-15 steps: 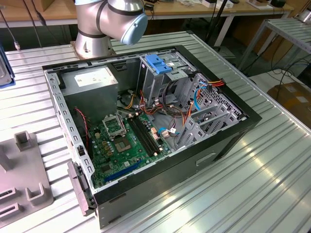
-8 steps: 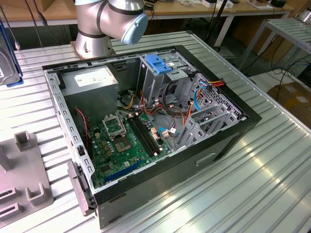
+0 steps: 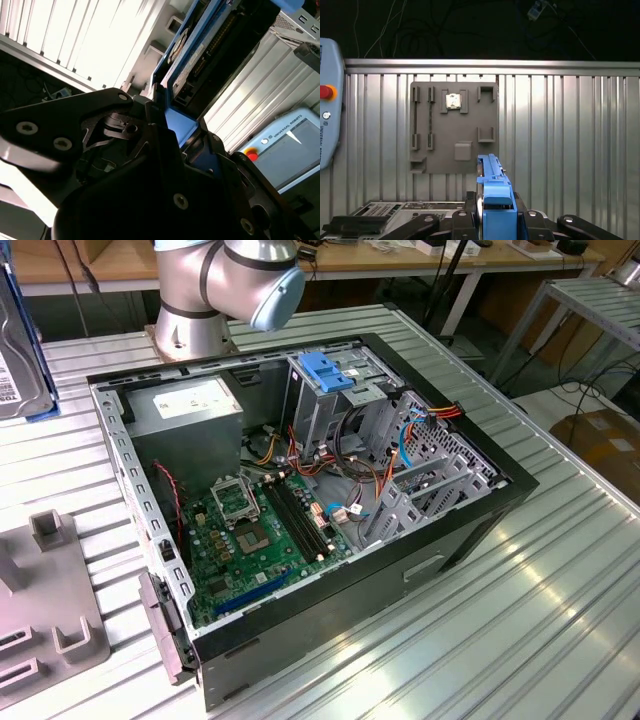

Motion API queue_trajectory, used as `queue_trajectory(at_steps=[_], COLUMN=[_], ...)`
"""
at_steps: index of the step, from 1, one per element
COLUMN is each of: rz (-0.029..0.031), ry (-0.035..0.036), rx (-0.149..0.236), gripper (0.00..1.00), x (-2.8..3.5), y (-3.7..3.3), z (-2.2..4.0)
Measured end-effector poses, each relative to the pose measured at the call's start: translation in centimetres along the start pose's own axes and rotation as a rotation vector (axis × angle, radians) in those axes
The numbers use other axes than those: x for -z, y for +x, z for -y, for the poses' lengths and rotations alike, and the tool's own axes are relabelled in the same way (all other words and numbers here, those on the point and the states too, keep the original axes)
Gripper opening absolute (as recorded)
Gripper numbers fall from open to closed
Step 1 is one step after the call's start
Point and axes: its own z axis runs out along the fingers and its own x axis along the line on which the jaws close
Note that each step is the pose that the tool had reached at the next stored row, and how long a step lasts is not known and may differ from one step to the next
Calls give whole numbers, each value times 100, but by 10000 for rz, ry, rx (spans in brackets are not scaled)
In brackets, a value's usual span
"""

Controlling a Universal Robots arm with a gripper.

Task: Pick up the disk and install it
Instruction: 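Pick up the disk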

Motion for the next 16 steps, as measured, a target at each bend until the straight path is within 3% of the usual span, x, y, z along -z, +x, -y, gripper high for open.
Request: queue_trajectory(at_steps=[10,16], rz=[1,1], ry=[1,2], rx=[-53,-70], gripper=[37,37], x=[-9,-13], y=[11,13], z=[236,341])
